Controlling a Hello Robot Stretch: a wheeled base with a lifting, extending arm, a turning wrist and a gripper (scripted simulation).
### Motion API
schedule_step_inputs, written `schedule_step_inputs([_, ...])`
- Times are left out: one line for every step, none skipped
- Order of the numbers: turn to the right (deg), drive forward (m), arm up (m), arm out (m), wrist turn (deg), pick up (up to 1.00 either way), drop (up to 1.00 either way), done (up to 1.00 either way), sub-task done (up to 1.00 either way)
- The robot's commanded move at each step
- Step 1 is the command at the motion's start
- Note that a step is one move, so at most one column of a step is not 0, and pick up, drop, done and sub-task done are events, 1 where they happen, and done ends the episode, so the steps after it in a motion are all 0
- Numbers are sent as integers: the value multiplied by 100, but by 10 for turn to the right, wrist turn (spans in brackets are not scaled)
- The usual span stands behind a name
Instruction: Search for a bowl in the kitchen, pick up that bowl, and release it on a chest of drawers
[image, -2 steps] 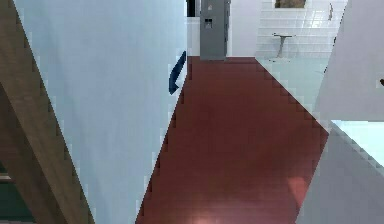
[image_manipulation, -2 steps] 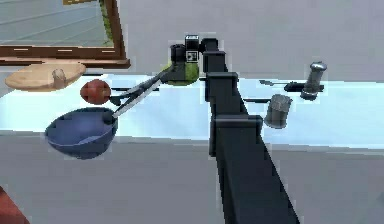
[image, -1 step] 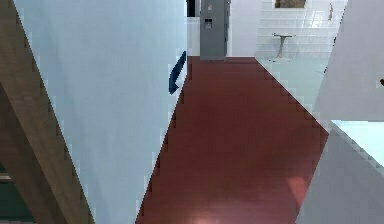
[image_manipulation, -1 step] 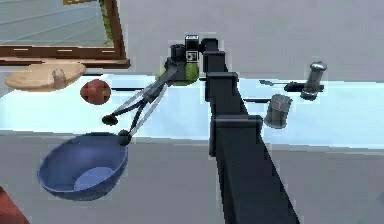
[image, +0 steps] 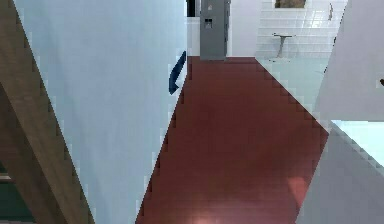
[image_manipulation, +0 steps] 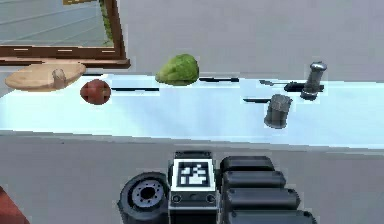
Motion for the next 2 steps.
schedule_step_inputs([-450,0,0,0,0,0,0,0,0])
schedule_step_inputs([-450,0,0,0,0,0,0,0,0])
